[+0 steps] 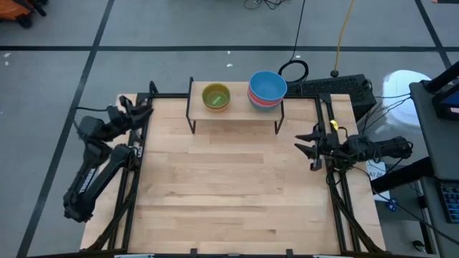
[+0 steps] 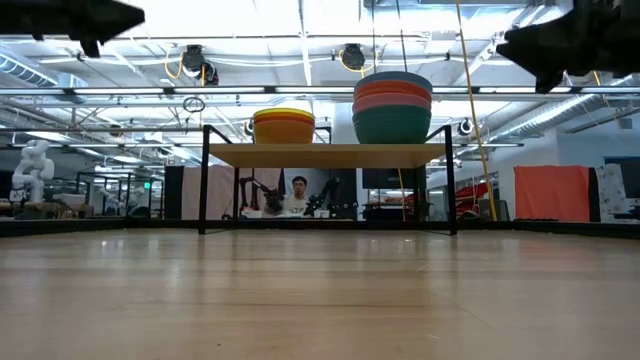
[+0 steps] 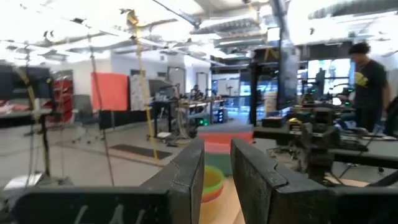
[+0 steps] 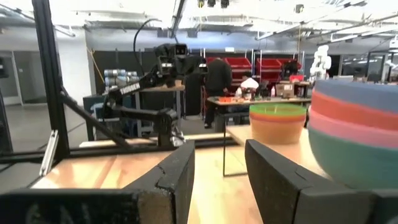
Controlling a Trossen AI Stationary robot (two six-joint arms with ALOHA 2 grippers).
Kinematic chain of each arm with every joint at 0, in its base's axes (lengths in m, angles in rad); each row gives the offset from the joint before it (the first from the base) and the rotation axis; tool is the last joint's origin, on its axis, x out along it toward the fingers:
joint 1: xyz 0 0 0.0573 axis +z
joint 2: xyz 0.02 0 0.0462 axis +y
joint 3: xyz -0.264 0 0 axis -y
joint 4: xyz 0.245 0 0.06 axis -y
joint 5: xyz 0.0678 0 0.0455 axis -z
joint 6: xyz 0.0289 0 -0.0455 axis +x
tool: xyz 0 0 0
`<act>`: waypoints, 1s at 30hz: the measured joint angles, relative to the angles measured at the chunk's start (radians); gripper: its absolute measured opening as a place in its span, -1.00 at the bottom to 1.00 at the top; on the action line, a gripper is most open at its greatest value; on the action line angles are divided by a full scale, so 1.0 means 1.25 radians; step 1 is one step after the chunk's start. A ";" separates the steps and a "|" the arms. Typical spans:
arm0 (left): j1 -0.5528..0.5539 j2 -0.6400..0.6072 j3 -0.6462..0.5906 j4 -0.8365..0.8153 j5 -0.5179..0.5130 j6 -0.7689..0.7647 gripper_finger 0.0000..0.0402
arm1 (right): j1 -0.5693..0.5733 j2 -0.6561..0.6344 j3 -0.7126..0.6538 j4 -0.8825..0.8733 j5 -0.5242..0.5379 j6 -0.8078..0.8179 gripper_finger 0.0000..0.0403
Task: Place and stack bowls onto a shelf
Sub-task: Return to Home Position
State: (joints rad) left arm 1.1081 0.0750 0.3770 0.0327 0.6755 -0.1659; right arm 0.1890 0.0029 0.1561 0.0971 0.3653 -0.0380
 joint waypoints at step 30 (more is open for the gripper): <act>0.000 0.001 -0.294 0.203 -0.270 -0.010 -0.57 | 0.000 0.001 -0.015 -0.069 0.089 -0.042 -0.33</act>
State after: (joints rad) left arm 1.1080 0.0757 0.0090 0.2867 0.3378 -0.1783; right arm 0.1886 0.0044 0.1375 0.0104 0.4759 -0.0899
